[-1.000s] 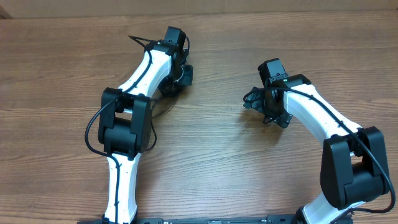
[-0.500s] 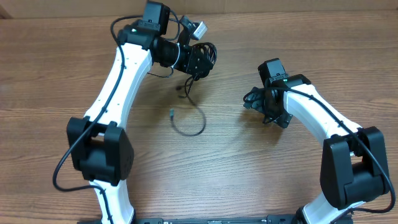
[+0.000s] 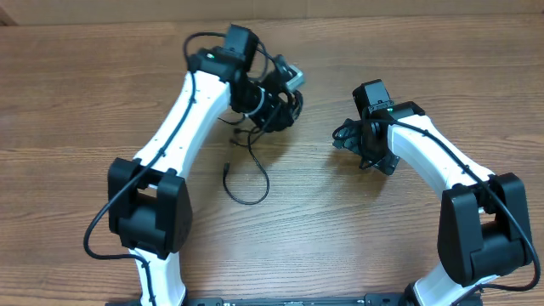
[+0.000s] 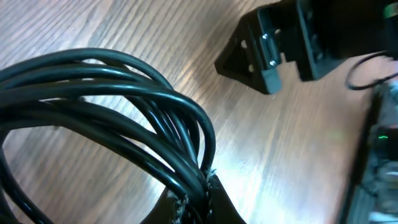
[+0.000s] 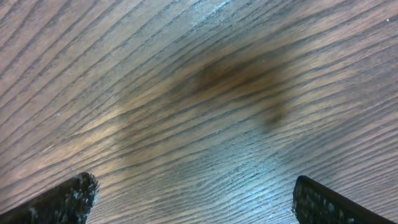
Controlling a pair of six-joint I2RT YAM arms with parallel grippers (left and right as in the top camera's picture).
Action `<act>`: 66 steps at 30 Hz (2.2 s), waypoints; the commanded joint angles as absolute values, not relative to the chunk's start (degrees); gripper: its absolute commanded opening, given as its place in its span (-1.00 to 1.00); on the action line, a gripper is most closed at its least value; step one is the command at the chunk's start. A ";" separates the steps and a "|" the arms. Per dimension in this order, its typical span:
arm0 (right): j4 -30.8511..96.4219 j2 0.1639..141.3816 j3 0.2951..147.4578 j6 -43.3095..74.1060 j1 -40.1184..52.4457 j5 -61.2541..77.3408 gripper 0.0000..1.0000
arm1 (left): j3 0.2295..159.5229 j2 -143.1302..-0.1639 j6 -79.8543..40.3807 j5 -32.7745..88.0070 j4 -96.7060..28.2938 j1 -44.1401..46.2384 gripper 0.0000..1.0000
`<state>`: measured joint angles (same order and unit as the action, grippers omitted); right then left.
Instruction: Untangle cables
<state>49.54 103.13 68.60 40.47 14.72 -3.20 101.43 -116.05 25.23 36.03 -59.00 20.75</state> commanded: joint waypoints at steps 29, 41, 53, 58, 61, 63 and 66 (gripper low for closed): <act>49.34 103.33 68.58 40.21 14.66 -3.33 1.00 | 86.76 -116.64 -25.74 10.96 -44.69 24.14 -0.69; 49.34 103.33 68.58 40.21 14.66 -3.33 1.00 | 85.23 -116.62 -57.14 13.13 -45.19 24.16 1.00; 49.34 103.33 68.58 40.21 14.66 -3.33 1.00 | 83.31 -116.62 -88.36 10.76 -54.74 28.99 1.00; 49.34 103.33 68.58 40.21 14.66 -3.33 1.00 | 82.50 -116.64 -89.41 0.36 -54.15 29.39 1.00; 49.34 103.33 68.58 40.21 14.66 -3.33 1.00 | 82.48 -116.64 -89.38 -2.90 -53.95 29.28 1.00; 49.34 103.33 68.58 40.21 14.66 -3.33 1.00 | 82.48 -116.64 -89.38 -3.81 -53.95 29.28 1.00; 49.34 103.33 68.58 40.21 14.66 -3.33 1.00 | 82.48 -116.66 -89.43 0.54 -52.82 29.28 0.93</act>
<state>49.54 103.13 68.60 40.45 14.72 -3.22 83.15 -116.33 -88.29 -0.25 -53.87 29.52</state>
